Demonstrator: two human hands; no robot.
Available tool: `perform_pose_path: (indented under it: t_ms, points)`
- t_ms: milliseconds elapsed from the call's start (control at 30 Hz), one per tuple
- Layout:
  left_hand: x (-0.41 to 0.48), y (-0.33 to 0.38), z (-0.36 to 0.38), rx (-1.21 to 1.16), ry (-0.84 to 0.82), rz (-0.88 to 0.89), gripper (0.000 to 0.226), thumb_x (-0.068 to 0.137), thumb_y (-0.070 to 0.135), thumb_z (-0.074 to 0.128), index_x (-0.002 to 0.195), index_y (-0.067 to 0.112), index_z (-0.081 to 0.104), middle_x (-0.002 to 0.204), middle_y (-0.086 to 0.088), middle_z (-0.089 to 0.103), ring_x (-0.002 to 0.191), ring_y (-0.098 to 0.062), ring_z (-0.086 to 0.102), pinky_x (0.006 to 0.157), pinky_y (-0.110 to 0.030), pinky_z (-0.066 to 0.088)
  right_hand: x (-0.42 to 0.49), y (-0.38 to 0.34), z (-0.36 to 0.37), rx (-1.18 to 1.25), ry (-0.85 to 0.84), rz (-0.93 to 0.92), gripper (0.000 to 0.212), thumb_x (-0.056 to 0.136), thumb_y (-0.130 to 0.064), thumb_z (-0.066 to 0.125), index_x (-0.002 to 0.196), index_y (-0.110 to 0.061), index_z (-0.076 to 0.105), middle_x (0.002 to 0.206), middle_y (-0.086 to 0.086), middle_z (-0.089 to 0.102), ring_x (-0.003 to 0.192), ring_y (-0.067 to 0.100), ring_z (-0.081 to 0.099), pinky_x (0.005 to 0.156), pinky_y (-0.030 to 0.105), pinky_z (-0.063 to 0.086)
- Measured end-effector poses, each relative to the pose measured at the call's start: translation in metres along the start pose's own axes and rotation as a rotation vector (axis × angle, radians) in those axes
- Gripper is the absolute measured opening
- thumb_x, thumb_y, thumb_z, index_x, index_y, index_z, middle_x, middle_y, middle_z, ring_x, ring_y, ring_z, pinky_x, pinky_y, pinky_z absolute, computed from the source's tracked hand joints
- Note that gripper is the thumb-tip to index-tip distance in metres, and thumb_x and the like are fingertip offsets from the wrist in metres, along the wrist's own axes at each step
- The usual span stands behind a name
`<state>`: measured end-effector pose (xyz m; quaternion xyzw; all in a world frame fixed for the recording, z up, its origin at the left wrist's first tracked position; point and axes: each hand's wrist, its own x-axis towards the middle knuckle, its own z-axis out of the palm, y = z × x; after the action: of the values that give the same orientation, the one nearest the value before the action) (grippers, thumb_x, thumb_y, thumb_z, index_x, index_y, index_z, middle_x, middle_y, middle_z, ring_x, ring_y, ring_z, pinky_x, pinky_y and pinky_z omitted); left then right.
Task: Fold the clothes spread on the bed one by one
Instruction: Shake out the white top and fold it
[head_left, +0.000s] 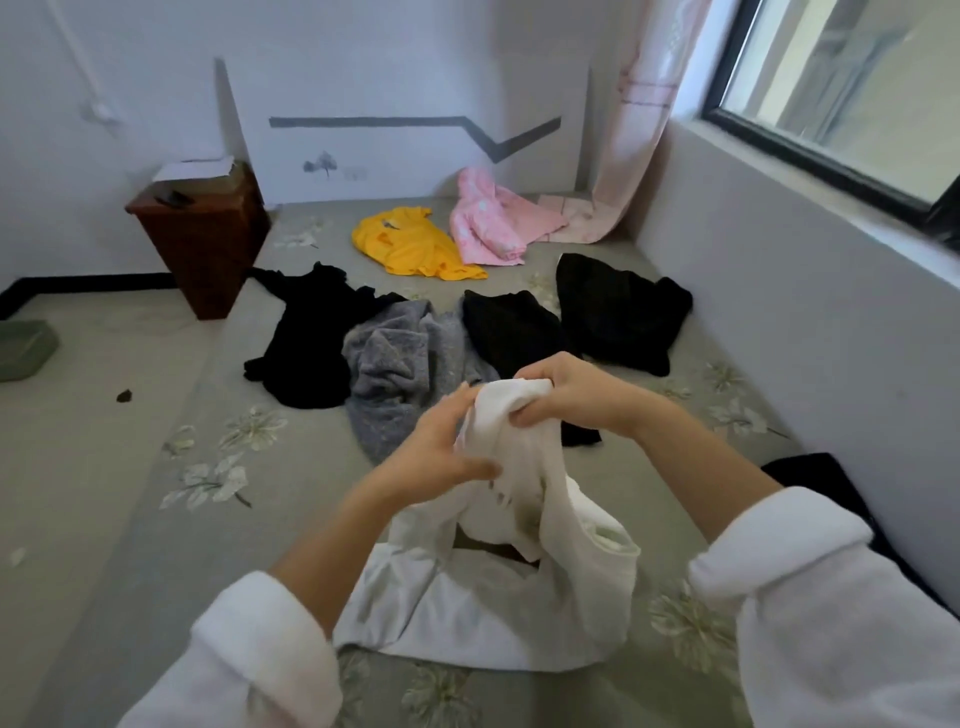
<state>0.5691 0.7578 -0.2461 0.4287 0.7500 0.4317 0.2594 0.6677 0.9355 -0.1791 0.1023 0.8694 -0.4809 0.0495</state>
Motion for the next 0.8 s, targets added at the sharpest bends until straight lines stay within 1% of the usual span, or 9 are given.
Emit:
perform_pose_path:
  t_ms: [133,200,333,400,433,500,600,700,800]
  points:
    - [0.007,-0.007,0.019,-0.05,0.159,-0.073,0.012,0.091,0.03,0.059,0.101,0.035,0.064,0.096,0.011,0.067,0.092,-0.014,0.062,0.075,-0.027,0.048,-0.005,0.01,0.004,0.121,0.035,0.03,0.006,0.081,-0.007,0.069,0.087,-0.009,0.07,0.086,0.009,0.067,0.081,0.018,0.062,0.075,0.031,0.048]
    - [0.011,-0.008,0.016,-0.055,0.215,-0.103,0.008,0.092,0.026,0.057,0.088,0.031,0.062,0.081,0.012,0.064,0.079,-0.013,0.059,0.062,-0.024,0.042,-0.008,0.018,0.005,0.185,0.048,0.072,0.004,0.082,-0.008,0.068,0.085,-0.011,0.068,0.085,0.008,0.066,0.082,0.022,0.063,0.075,0.035,0.049]
    - [0.011,0.0,0.008,0.021,0.501,-0.124,0.023,0.08,0.022,0.069,0.093,0.028,0.051,0.094,0.011,0.056,0.085,-0.006,0.052,0.069,-0.023,0.039,-0.004,0.021,0.009,0.348,0.219,0.206,0.013,0.087,-0.011,0.059,0.091,0.0,0.064,0.082,0.013,0.067,0.075,0.024,0.069,0.064,0.032,0.056]
    - [0.001,0.004,0.015,0.102,0.625,-0.098,0.019,0.074,0.03,0.066,0.079,0.023,0.049,0.076,0.006,0.056,0.067,-0.01,0.05,0.058,-0.024,0.038,0.003,0.013,0.006,0.498,0.365,0.273,0.017,0.088,-0.008,0.055,0.096,0.006,0.061,0.088,0.02,0.065,0.078,0.029,0.07,0.058,0.032,0.057]
    - [-0.004,0.004,0.022,0.125,0.564,-0.12,0.024,0.074,0.041,0.062,0.072,0.021,0.049,0.068,0.006,0.056,0.06,-0.01,0.051,0.054,-0.024,0.039,0.007,0.006,0.005,0.557,0.421,0.285,0.016,0.088,-0.006,0.055,0.097,0.007,0.06,0.092,0.023,0.063,0.082,0.031,0.069,0.056,0.032,0.057]
    - [-0.016,0.001,0.041,0.137,0.217,-0.286,0.05,0.073,0.067,0.053,0.07,0.017,0.051,0.064,0.006,0.059,0.057,-0.011,0.055,0.054,-0.026,0.044,0.017,-0.012,0.003,0.637,0.489,0.26,0.008,0.087,-0.003,0.056,0.091,0.004,0.058,0.094,0.023,0.059,0.084,0.033,0.066,0.055,0.033,0.057]
    - [-0.024,-0.001,0.067,0.015,-0.179,-0.535,0.065,0.071,0.084,0.045,0.094,0.023,0.05,0.081,0.011,0.056,0.069,-0.008,0.054,0.055,-0.025,0.039,0.03,-0.041,0.006,0.742,0.525,0.161,0.003,0.087,0.002,0.055,0.087,0.001,0.053,0.088,0.02,0.053,0.077,0.03,0.064,0.055,0.035,0.059]
    - [-0.019,-0.001,0.083,-0.244,-0.016,-0.472,0.056,0.074,0.076,0.053,0.114,0.038,0.042,0.107,0.017,0.053,0.093,-0.008,0.053,0.068,-0.021,0.042,0.04,-0.069,0.011,0.832,0.521,0.068,0.004,0.088,0.002,0.053,0.091,0.004,0.055,0.082,0.018,0.058,0.072,0.027,0.066,0.061,0.037,0.061]
    - [-0.012,0.002,0.069,-0.235,0.231,-0.376,0.025,0.087,0.047,0.056,0.106,0.031,0.055,0.105,0.01,0.063,0.095,-0.013,0.058,0.081,-0.031,0.048,0.049,-0.088,0.004,0.866,0.634,-0.004,0.01,0.087,0.002,0.053,0.097,0.005,0.054,0.09,0.019,0.056,0.084,0.031,0.065,0.065,0.04,0.061]
